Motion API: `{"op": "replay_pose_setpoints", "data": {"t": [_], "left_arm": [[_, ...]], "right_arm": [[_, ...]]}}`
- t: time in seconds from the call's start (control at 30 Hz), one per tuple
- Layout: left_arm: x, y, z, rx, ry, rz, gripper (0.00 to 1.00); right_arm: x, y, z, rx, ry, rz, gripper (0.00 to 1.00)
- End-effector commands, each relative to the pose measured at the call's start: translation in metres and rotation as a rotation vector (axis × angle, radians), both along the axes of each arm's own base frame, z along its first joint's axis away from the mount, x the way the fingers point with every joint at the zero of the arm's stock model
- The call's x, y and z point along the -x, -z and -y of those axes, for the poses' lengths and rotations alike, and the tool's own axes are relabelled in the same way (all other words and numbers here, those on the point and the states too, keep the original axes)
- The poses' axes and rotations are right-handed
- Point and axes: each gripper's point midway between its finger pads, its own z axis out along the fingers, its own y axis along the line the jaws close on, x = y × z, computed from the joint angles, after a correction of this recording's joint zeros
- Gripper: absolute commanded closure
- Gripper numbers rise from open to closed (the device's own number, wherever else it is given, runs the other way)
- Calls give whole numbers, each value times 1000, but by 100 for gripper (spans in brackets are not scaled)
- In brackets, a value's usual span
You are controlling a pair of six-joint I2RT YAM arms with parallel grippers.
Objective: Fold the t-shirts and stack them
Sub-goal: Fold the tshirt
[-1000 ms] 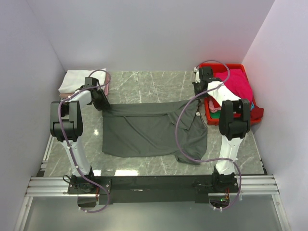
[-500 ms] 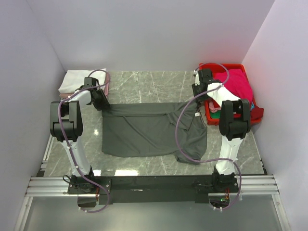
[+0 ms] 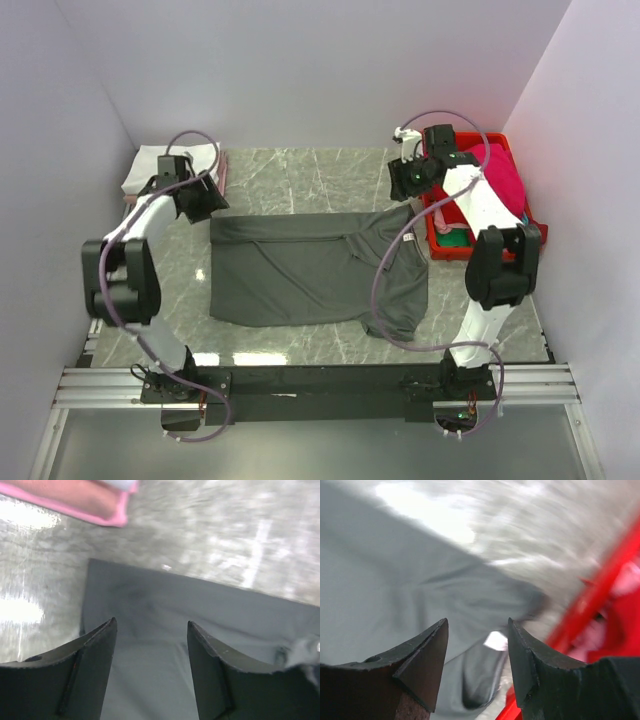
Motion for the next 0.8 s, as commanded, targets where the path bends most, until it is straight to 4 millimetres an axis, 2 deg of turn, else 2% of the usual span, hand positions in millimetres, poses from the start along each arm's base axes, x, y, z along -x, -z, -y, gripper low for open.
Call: {"op": "replay_pose_setpoints", "data": {"t": [0.0,0.03,0.07,0.1,0.13,0.17,0.2,0.23,0.3,0.33,0.4,0.43,0.47,0.53,0.6,0.63,0.7,0.77], "left_arm": [[5,-66,6,18,30,201,35],[14,-94,5,11,19,271,34],[24,-94,1,-1,-5,274,33],[33,-100,1,6,-28,287,29],[47,-123,-1,11,-50,346,27],[63,-111,1,33,-58,310,24],[75,-109,4,86,-94,289,16],[90,-114,8,127,-99,286,14],[125,-85,22,234,-117,128,14],[138,-78,26,259,-130,84,15],[173,-44,29,301,-212,-87,16],[184,-40,30,310,-236,-110,16],[198,-25,29,313,-274,-163,16],[215,-19,26,303,-340,-215,17],[223,-19,22,279,-388,-259,19],[233,-11,21,233,-408,-316,19],[241,-3,21,196,-444,-373,20],[256,16,29,130,-417,-458,22]], "right_arm": [[55,-63,-54,-169,-401,92,42],[83,-54,-60,-168,-551,76,42],[109,-60,-74,-240,-689,89,42],[134,-70,-77,-246,-788,134,42],[170,-48,-75,-236,-940,116,42],[190,-42,-75,-240,-1003,117,41],[208,-40,-72,-221,-1052,129,41],[232,-18,-67,-217,-1093,70,41],[250,1,-55,-147,-1103,33,42],[263,21,-49,-131,-1102,-3,42],[275,29,-45,-82,-1119,18,42],[280,42,-41,-50,-1116,11,42],[282,44,-42,-35,-1121,22,42],[285,45,-48,1,-1143,48,42],[290,44,-59,-4,-1161,50,43],[287,41,-63,-5,-1169,70,43],[284,38,-73,-21,-1163,91,43],[280,34,-80,-44,-1155,107,43]]}}
